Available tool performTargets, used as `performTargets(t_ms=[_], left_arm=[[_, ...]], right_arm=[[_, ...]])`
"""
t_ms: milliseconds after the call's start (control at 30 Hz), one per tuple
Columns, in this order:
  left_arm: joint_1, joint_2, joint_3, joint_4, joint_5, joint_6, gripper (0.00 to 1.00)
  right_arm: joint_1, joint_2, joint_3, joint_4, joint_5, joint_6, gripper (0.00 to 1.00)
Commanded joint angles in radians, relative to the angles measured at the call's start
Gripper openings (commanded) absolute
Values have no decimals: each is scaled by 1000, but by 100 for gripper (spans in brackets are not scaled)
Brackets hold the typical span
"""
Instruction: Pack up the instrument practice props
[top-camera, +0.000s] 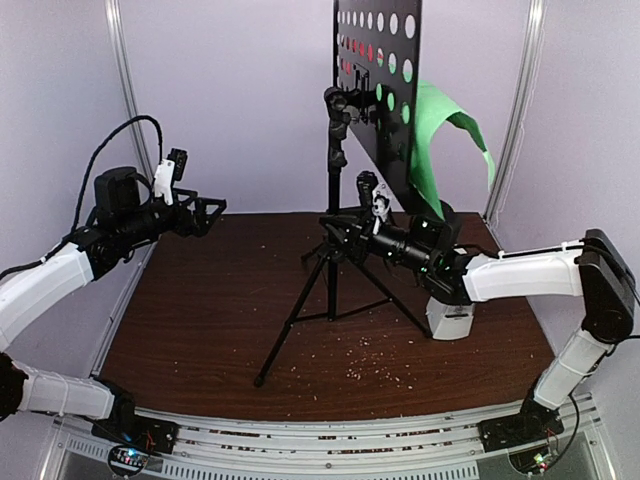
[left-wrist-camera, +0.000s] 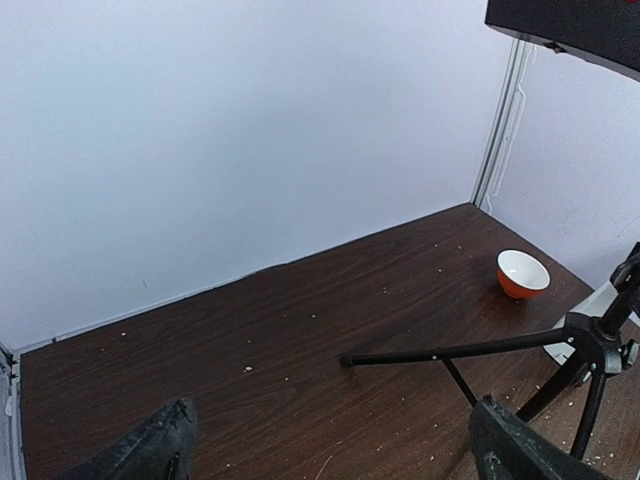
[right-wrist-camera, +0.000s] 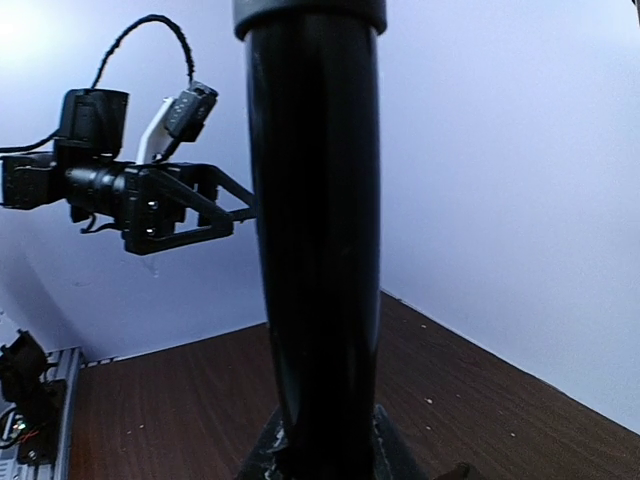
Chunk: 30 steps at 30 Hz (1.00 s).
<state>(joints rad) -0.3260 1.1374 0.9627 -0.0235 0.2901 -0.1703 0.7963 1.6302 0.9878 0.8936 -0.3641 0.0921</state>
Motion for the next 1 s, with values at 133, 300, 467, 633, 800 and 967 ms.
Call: performTargets(t_ms=[133,300,467,633,800,967], left_arm=[[11,-23,-21,46,-54,1,98],[11,-29,-31,50,-68,1,98],[10,-27,-32,50,-70,-2,98],[10,-19,-33,48,-68,-4,98],[10,-15,-33,47,-67,-4,98],[10,-11,-33,44,-66,-5,98]], right_arm=[[118,-41,52,-15,776,-76,0],[156,32,150,-27,943,-70,0],[171,99,259,-46,1091,-97,0],[191,171,339,-71,1234,-107,0],[195,182,333,-113,1176,-64,0],[189,133,256,-106,1013,-52,57]])
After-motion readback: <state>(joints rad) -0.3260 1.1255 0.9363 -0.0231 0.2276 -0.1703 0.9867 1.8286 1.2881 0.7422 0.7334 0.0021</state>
